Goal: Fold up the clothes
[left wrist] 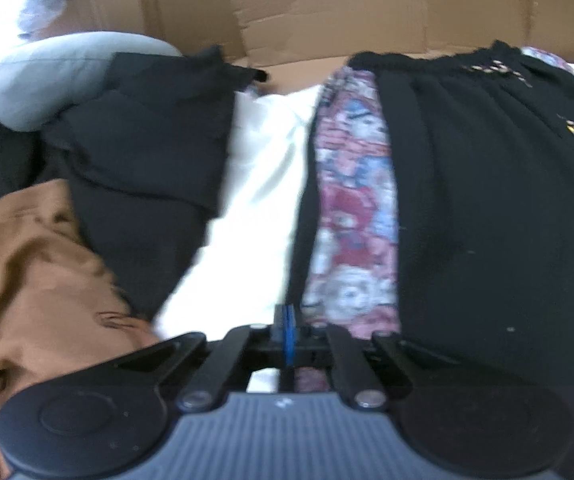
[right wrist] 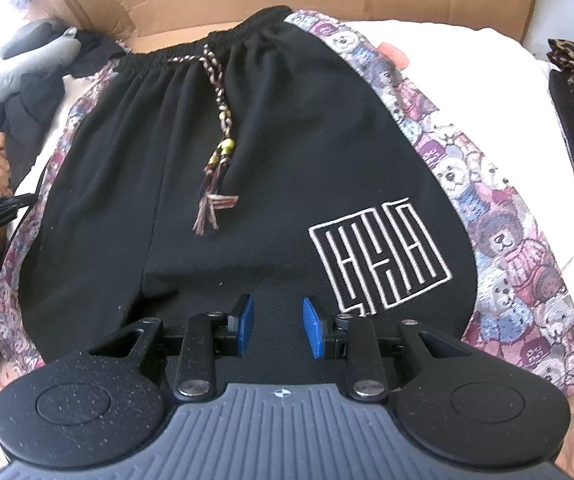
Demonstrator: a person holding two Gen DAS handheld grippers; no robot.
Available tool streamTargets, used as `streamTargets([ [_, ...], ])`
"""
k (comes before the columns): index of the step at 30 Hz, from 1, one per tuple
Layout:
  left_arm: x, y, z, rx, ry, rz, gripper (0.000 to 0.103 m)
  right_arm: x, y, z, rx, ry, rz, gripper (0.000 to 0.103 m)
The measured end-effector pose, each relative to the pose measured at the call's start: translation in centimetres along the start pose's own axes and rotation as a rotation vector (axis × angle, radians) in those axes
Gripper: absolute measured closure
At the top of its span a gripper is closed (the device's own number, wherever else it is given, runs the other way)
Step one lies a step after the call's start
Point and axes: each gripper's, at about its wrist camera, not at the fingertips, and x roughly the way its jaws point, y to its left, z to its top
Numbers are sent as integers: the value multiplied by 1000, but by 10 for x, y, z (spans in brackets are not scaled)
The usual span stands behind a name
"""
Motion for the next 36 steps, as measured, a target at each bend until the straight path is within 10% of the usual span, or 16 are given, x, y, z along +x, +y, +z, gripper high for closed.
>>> streamTargets([
  [17,10,-8,0,-63,16,-116,95,-6,-43,7,39,-131,-108,54],
  [36,10,-26,-2,50,38,-39,103,-9,-61,-8,32,-211,-56,54],
])
